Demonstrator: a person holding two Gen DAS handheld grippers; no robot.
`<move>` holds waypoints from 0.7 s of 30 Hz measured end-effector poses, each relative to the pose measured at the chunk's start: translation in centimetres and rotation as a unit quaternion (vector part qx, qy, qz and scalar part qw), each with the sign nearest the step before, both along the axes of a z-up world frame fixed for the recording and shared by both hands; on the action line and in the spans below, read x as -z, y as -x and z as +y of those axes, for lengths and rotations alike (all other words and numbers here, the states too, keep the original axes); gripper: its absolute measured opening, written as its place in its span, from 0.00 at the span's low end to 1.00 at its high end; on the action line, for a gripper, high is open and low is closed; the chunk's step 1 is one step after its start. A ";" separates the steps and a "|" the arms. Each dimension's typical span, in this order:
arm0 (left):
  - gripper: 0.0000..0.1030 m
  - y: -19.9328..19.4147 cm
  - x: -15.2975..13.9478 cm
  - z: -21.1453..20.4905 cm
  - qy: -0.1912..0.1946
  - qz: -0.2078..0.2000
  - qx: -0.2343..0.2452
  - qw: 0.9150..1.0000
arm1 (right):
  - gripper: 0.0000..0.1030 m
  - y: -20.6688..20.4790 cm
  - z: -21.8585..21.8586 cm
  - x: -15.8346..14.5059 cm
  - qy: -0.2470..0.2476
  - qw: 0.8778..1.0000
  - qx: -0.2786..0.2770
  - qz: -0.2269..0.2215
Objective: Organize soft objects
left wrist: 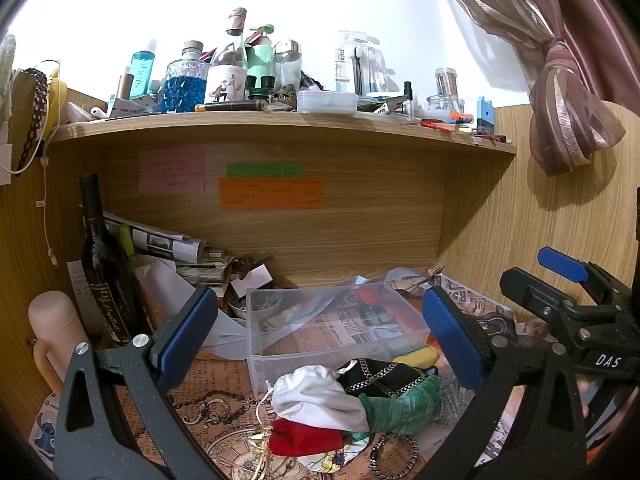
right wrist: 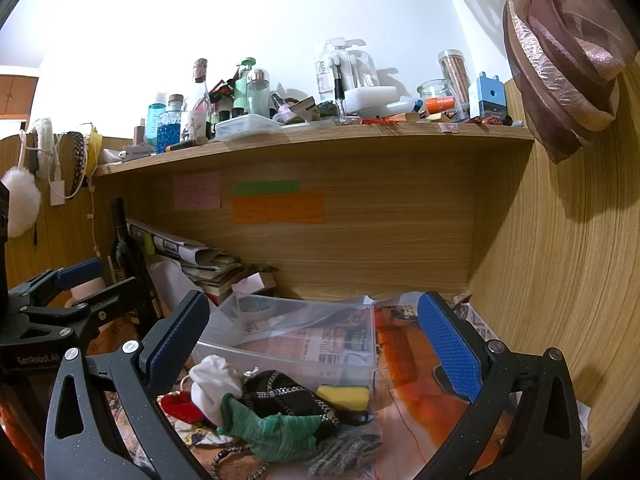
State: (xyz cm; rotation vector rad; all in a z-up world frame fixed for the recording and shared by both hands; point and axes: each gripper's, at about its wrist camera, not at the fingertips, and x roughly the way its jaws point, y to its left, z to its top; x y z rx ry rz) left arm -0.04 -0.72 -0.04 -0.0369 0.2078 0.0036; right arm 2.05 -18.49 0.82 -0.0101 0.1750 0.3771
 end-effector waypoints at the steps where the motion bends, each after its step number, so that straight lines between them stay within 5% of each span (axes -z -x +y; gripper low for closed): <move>1: 1.00 0.0 0.0 0.0 0.000 0.000 0.000 1.000 | 1.00 0.0 0.0 0.0 0.000 1.000 0.001 0.000; 21: 1.00 0.1 0.0 -0.2 -0.002 -0.003 0.000 1.000 | 1.00 0.1 0.1 -0.1 0.002 1.000 -0.002 -0.003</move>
